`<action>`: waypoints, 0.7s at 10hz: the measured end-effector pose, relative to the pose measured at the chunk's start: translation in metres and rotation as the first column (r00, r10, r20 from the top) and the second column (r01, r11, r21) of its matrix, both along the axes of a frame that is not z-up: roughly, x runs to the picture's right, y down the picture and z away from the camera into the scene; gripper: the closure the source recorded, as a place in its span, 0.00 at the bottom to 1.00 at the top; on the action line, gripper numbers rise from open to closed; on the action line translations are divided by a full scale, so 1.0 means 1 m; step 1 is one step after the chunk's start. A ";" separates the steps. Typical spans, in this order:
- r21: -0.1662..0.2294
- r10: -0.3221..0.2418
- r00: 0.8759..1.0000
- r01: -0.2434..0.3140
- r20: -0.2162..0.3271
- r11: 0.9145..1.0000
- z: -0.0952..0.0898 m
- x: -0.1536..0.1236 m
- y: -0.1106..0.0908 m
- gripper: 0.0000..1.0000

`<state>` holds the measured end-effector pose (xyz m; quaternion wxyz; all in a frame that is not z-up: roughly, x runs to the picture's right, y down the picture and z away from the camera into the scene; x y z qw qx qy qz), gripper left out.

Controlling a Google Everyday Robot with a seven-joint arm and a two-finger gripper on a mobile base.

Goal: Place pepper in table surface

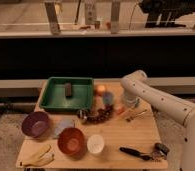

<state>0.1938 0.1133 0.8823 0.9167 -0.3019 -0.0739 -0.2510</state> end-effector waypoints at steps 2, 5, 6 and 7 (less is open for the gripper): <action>-0.002 -0.010 1.000 0.010 -0.005 1.000 -0.001 0.001 0.003 0.79; -0.022 -0.032 0.999 0.032 -0.005 0.999 -0.001 -0.002 0.010 0.47; -0.028 -0.048 0.999 0.048 0.000 0.998 -0.001 -0.006 0.012 0.33; -0.028 -0.054 0.999 0.054 0.002 0.998 -0.001 -0.008 0.012 0.26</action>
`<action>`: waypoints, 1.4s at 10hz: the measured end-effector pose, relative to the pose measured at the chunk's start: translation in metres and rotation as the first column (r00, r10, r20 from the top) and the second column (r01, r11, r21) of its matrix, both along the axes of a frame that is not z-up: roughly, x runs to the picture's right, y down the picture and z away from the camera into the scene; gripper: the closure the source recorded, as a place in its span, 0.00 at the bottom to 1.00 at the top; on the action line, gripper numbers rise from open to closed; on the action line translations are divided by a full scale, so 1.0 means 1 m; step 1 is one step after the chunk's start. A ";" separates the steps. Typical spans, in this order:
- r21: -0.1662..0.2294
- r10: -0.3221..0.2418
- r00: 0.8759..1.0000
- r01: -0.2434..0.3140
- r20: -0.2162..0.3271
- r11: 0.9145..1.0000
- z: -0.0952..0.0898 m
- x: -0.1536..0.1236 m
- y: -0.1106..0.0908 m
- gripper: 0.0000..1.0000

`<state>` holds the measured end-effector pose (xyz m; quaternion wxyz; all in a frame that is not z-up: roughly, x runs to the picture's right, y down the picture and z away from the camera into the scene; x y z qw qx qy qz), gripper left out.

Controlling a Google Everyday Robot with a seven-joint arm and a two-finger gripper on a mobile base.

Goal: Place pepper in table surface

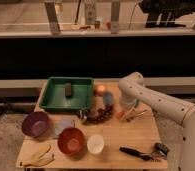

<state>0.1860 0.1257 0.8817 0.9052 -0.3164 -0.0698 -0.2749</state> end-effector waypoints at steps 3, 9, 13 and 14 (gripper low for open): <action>0.001 -0.002 1.000 0.002 0.007 1.000 0.000 -0.002 -0.003 0.20; 0.011 0.045 0.999 -0.045 0.017 0.999 -0.002 -0.002 -0.016 0.20; 0.009 0.079 0.997 -0.079 0.025 0.997 -0.004 0.000 -0.021 0.20; 0.008 0.077 0.997 -0.077 0.027 0.997 -0.003 -0.001 -0.022 0.20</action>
